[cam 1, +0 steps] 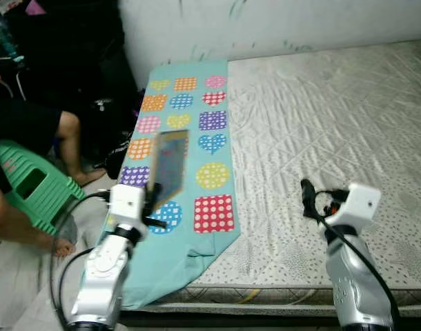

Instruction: Clean up the room

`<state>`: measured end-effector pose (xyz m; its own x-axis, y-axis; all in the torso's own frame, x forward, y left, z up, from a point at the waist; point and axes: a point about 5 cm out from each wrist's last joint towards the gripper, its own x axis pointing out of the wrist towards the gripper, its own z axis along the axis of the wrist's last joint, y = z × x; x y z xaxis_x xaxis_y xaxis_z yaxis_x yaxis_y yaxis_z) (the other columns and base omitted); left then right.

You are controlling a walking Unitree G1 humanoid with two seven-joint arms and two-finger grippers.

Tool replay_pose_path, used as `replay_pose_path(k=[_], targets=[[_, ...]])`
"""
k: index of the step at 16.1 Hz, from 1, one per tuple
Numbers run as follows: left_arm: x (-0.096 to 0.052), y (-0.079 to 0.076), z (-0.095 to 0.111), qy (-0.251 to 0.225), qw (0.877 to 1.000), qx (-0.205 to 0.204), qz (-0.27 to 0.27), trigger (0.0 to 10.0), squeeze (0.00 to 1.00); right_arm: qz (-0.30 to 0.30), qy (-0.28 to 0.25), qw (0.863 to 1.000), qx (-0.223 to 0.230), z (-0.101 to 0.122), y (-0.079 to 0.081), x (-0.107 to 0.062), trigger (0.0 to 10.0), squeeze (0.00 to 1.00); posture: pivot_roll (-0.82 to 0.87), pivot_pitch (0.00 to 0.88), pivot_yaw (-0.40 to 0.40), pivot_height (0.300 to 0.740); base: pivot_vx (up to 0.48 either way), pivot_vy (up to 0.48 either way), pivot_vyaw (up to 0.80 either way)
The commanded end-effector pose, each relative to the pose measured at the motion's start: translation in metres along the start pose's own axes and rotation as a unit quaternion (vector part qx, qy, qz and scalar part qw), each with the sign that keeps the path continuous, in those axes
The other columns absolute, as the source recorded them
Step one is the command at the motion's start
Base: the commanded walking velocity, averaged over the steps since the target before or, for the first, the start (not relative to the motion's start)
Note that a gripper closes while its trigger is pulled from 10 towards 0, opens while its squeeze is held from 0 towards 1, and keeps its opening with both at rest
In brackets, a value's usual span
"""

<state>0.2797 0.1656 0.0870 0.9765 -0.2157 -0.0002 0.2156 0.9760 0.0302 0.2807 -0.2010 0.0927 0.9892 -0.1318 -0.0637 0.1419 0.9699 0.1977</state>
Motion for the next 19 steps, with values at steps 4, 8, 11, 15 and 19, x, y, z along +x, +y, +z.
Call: replay_pose_path(k=[4, 8, 11, 15, 19], targets=[[0.003, 0.002, 0.003, -0.025, 0.999, -0.007, 0.029, 2.5, 0.00, 0.073, 0.005, 0.997, -0.011, 0.003, 0.028, 0.008, 10.0, 0.00, -0.19, 0.050, 0.056, 0.740, 0.000, 0.000, 0.00], [-0.002, 0.008, 0.006, -0.042, 0.996, -0.016, 0.077, 2.4, 0.00, 0.148, 0.021, 0.989, -0.019, 0.001, 0.059, 0.024, 10.0, 0.00, -0.12, 0.065, -0.015, 0.740, 0.000, 0.000, 0.00], [-0.011, 0.019, 0.009, -0.047, 0.993, -0.009, 0.108, 2.3, 0.00, 0.171, 0.026, 0.985, -0.013, -0.001, 0.076, 0.029, 10.0, 0.00, -0.07, 0.069, -0.031, 0.740, 0.000, 0.000, 0.00], [-0.021, 0.026, 0.005, -0.039, 0.989, -0.013, 0.141, 7.9, 0.00, 0.180, 0.036, 0.983, -0.009, -0.004, 0.081, 0.033, 10.0, 0.00, -0.06, 0.059, -0.064, 0.740, 0.000, 0.000, 0.00], [-0.027, 0.023, -0.001, -0.020, 0.988, -0.044, 0.149, 10.0, 0.00, 0.173, 0.045, 0.984, -0.017, -0.006, 0.073, 0.036, 10.0, 0.00, -0.07, 0.082, -0.058, 0.740, 0.000, 0.000, -0.60]])
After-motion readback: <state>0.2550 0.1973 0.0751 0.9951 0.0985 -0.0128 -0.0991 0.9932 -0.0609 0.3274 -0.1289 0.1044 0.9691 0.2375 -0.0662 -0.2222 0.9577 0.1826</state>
